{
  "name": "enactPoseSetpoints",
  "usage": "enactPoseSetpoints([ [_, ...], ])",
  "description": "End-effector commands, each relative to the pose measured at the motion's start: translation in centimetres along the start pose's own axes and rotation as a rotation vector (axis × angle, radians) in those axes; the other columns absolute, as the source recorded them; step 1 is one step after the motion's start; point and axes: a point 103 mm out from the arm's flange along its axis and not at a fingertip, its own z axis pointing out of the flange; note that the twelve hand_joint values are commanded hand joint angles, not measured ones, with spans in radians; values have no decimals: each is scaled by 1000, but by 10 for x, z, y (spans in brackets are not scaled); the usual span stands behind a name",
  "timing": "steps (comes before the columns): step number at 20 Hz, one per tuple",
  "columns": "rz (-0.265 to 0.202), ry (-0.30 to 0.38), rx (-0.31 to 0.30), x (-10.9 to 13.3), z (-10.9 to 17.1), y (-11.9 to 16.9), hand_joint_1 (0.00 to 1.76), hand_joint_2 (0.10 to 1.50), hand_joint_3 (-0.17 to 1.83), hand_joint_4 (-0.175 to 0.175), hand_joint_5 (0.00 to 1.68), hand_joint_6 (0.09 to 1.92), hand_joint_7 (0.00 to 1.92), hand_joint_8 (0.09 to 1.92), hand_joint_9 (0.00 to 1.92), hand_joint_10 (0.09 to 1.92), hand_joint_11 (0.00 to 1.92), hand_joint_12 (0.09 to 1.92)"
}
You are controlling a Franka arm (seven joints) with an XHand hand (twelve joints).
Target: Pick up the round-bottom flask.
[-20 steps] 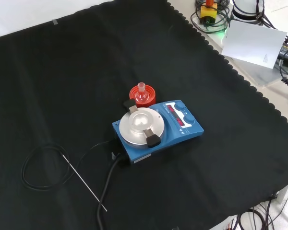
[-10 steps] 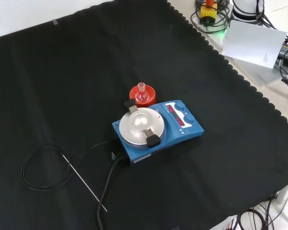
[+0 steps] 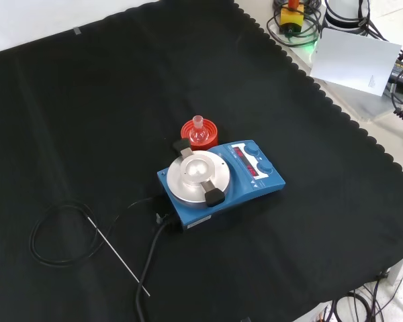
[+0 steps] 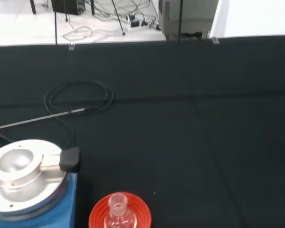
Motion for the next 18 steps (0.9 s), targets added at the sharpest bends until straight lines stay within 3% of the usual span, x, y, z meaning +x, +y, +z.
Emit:
enactPoseSetpoints([
  [1, -14, 4, 31, 57, 62, 39, 203, 1257, 284, -11, 382, 308, 90, 583, 217, 672, 0, 1383],
  [9, -80, 69, 66, 21, 122, 81, 461, 1166, 238, -31, 491, 355, 197, 629, 322, 695, 21, 1399],
  [14, -72, 91, 104, -12, 146, 87, 610, 1080, 246, -39, 535, 367, 234, 649, 373, 690, 53, 1401],
  [18, -67, 124, 139, -28, 172, 84, 707, 928, 426, -40, 553, 362, 254, 656, 402, 670, 68, 1399],
])
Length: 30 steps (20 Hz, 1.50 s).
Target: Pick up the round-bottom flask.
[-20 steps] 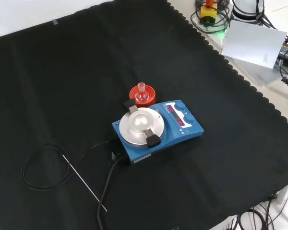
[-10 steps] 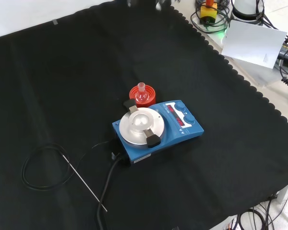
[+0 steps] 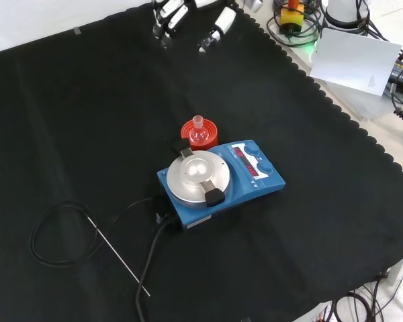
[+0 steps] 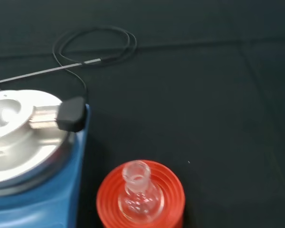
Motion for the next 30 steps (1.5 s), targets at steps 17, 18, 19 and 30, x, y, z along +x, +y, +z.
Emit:
enactPoseSetpoints([
  [17, -17, 149, 103, -42, 134, 15, 822, 679, 566, -36, 546, 335, 315, 690, 446, 674, 94, 1405],
  [18, -17, 149, 106, -42, 138, 17, 826, 674, 566, -36, 549, 337, 318, 691, 447, 675, 95, 1405],
  [19, -17, 151, 109, -42, 141, 18, 830, 668, 566, -37, 561, 344, 324, 694, 453, 677, 98, 1406],
  [30, -35, 155, 149, -35, 177, 36, 847, 638, 588, -45, 549, 443, 353, 714, 478, 674, 123, 1397],
])
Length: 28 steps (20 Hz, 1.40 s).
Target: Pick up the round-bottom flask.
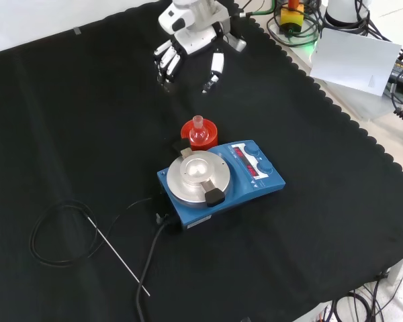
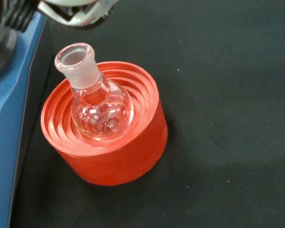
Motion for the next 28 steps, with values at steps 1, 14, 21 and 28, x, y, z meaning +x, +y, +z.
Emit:
enactPoseSetpoints([
  [1, -15, 24, 55, 2, 44, 19, 847, 635, 588, -45, 545, 447, 353, 715, 479, 674, 124, 1396],
  [14, -44, 17, 63, 6, 55, 34, 860, 615, 593, -46, 563, 490, 365, 725, 493, 677, 162, 1392],
  [21, -63, 12, 66, 13, 62, 35, 870, 608, 596, -47, 584, 524, 376, 729, 503, 677, 186, 1390],
  [28, -86, 15, 49, 18, 64, 32, 878, 602, 605, -48, 576, 573, 373, 727, 513, 673, 200, 1382],
])
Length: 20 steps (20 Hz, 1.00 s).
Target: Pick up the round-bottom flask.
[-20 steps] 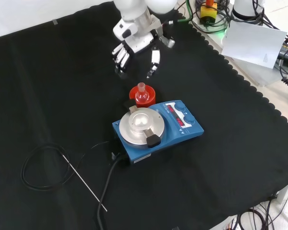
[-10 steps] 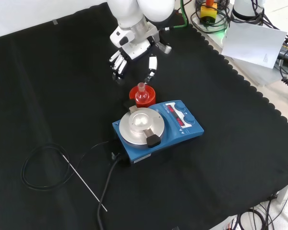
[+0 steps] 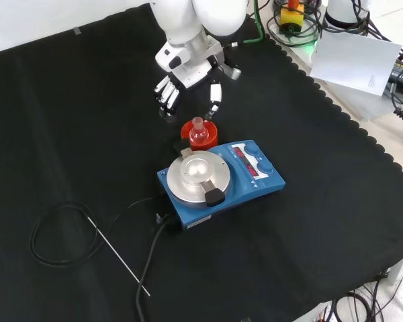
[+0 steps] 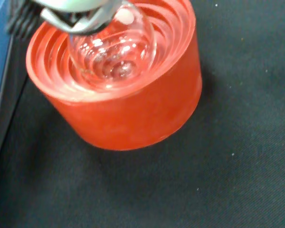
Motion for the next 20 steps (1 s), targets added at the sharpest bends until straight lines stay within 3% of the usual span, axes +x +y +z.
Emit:
enactPoseSetpoints([
  [1, -24, 2, -8, 6, 0, -1, 879, 602, 606, -48, 576, 575, 372, 727, 515, 673, 201, 1382],
  [12, -42, 10, -4, 15, 4, -4, 884, 600, 609, -51, 591, 603, 374, 730, 527, 671, 204, 1382],
  [20, -56, 12, -10, 23, 6, 2, 974, 605, 695, -64, 693, 695, 384, 728, 537, 662, 205, 1379],
])
